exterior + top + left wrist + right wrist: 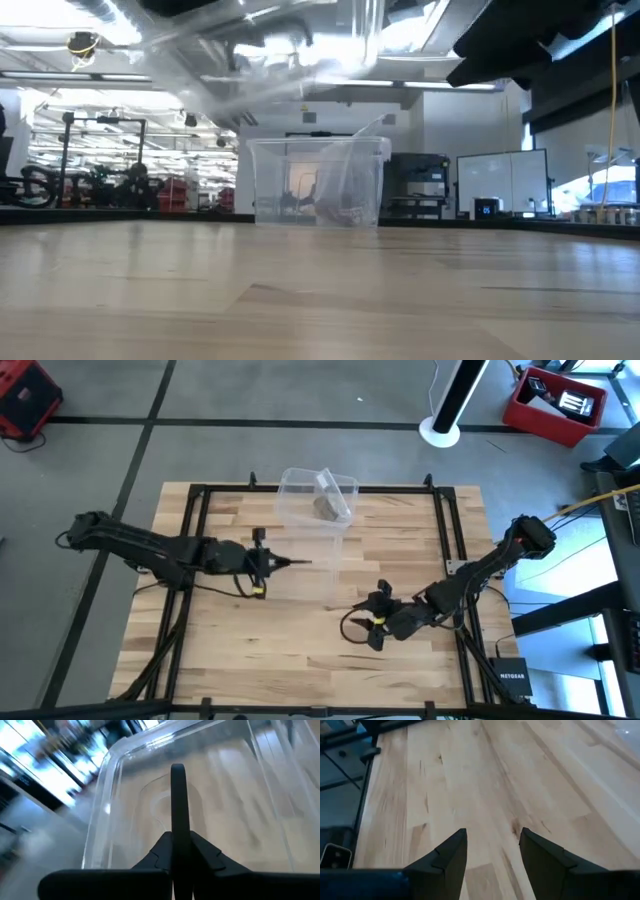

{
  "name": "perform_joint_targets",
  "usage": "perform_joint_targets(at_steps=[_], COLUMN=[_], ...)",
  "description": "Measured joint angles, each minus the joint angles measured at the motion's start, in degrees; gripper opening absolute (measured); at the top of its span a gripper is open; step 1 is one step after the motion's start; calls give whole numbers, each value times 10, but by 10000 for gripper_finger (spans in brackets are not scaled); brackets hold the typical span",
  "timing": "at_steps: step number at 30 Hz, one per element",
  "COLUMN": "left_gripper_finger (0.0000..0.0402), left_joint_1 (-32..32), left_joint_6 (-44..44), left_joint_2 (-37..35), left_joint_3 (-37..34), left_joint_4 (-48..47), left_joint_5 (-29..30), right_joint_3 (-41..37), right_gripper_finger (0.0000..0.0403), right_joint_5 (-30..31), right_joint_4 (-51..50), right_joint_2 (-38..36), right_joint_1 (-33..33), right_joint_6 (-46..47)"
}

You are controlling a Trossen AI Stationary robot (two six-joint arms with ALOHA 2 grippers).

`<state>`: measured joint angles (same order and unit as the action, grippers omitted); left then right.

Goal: Roll bandage
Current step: Close the transparent container

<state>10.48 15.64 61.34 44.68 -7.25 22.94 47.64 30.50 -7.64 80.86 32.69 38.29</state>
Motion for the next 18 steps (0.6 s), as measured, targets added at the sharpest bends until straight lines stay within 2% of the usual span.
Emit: perform_joint_targets(at_steps=[5,11,15,18], left_gripper_finger=[21,21,21,21], left_joint_1=[-38,-107,-174,-204], left_joint_6=[135,250,235,241], left_joint_2=[-9,12,47,83], left_joint_3=[53,55,56,55], left_joint_4=[11,38,78,89], left_joint_5=[19,9,-52,-63], right_joint_3=[0,0,0,-1], right_gripper_finger=[182,182,182,182], right_joint_5=[17,11,61,102], right_joint_4=[10,92,84,64], right_joint_2=[0,-3,-10,-14], right_joint_1=[-1,-1,-19,-47], right_joint_6=[-15,-134,-176,-178])
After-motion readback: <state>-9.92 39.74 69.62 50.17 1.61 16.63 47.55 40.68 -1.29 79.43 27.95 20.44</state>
